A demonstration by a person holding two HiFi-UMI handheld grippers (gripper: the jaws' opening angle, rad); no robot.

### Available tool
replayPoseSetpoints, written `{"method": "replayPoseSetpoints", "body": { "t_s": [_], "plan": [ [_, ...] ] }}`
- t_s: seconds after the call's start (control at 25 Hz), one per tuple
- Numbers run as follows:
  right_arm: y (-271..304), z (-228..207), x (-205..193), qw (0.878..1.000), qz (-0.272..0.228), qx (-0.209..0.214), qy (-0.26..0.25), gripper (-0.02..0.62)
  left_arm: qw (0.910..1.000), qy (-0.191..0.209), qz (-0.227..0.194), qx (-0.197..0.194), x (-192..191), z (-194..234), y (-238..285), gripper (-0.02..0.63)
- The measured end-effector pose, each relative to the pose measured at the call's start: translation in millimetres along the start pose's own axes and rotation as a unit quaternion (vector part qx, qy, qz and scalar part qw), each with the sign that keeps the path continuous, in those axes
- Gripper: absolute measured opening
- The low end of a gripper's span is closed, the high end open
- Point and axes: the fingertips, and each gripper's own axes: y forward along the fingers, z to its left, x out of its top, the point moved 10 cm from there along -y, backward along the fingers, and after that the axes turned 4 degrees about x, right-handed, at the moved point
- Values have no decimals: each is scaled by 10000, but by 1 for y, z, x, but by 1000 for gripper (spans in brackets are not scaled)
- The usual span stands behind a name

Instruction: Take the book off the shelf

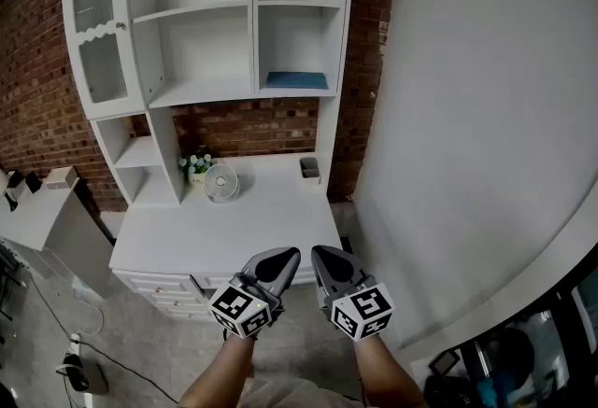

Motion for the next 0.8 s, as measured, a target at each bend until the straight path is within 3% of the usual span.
{"method": "replayPoseSetpoints", "body": {
  "t_s": [0.64, 0.8],
  "plan": [
    [-4, -3, -8, 9999, -16, -42, 136, 14, 10000, -34, 54, -49, -5, -6, 1, 11],
    [-5, -7, -9, 9990, -127, 108, 403, 15, 10000, -25, 52, -38, -4, -9, 5, 11]
  ]
}}
